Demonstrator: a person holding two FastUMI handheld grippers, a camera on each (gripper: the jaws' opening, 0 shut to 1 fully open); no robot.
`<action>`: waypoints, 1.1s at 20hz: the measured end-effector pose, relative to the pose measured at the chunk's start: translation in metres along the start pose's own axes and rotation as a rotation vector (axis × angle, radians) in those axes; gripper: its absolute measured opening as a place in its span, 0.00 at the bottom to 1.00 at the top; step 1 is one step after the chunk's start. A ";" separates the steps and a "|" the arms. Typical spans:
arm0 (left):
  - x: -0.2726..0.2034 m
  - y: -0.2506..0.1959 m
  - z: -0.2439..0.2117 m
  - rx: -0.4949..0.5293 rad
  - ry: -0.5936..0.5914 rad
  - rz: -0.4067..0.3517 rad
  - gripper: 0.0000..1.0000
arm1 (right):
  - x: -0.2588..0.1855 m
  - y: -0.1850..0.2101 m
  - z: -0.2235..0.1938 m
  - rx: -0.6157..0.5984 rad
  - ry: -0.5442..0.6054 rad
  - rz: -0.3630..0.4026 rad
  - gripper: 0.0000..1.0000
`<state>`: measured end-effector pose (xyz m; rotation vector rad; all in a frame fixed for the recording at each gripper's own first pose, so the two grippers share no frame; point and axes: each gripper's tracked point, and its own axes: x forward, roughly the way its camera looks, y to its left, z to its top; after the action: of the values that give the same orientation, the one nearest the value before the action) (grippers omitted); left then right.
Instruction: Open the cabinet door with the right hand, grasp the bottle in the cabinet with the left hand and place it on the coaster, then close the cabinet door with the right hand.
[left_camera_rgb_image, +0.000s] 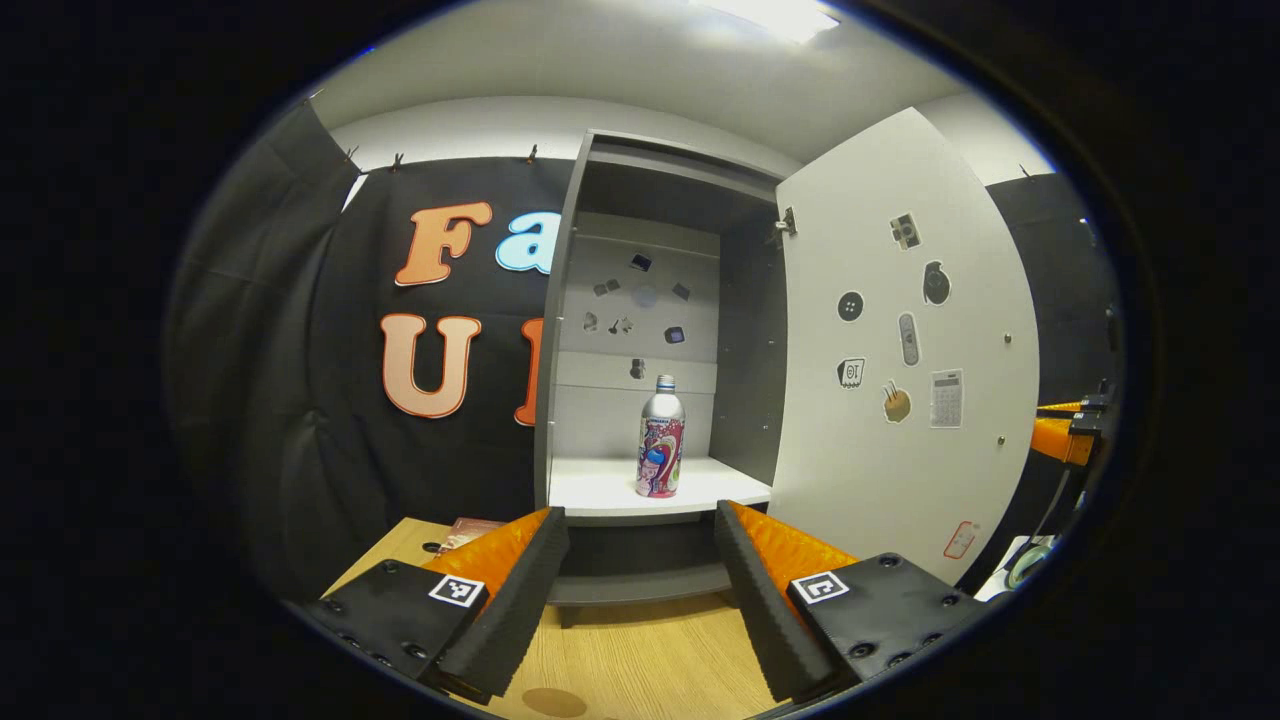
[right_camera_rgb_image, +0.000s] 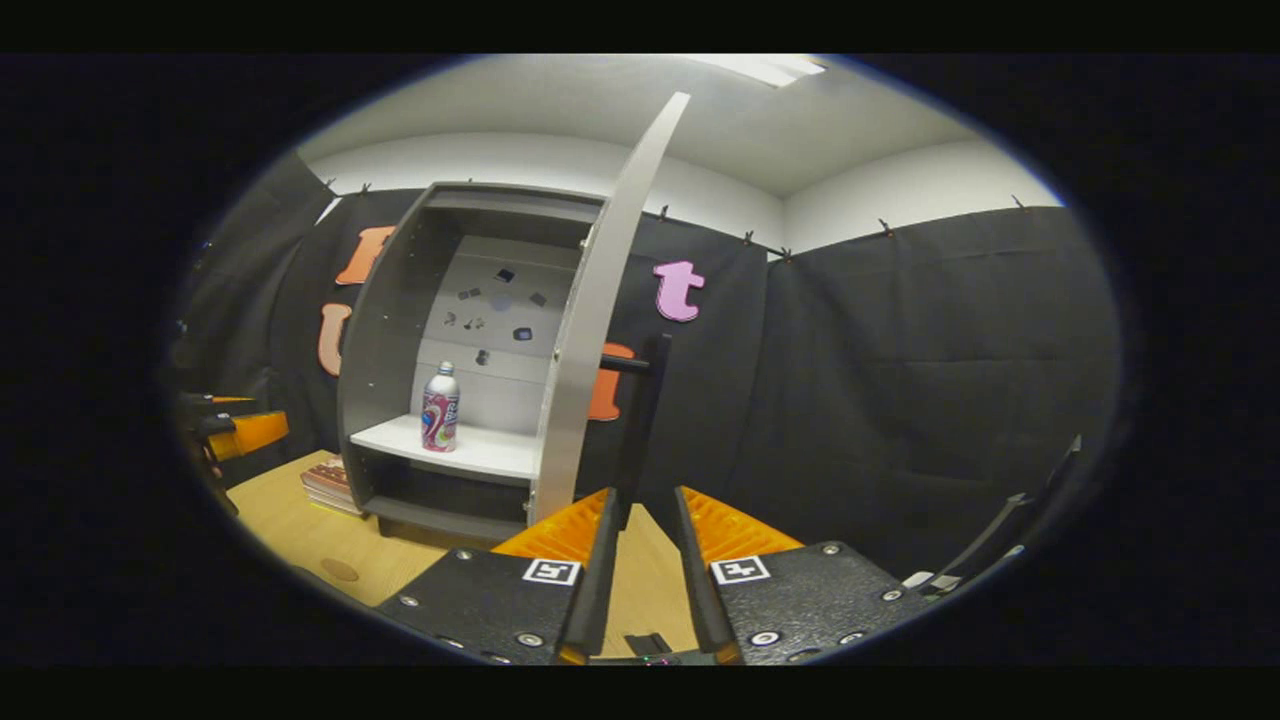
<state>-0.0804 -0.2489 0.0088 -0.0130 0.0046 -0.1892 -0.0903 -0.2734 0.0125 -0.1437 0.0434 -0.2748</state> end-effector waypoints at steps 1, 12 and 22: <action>0.000 0.001 0.000 0.000 0.000 -0.001 0.98 | -0.004 0.000 0.001 -0.006 -0.001 -0.007 0.35; -0.001 0.010 -0.010 0.002 0.021 0.018 0.96 | -0.049 0.050 0.006 0.046 -0.006 0.079 0.77; 0.048 0.033 -0.015 -0.007 0.023 -0.035 0.96 | -0.013 0.155 0.013 0.089 -0.022 0.186 0.94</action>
<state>-0.0269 -0.2262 -0.0069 -0.0177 0.0278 -0.2246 -0.0606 -0.1208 0.0028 -0.0533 0.0226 -0.0891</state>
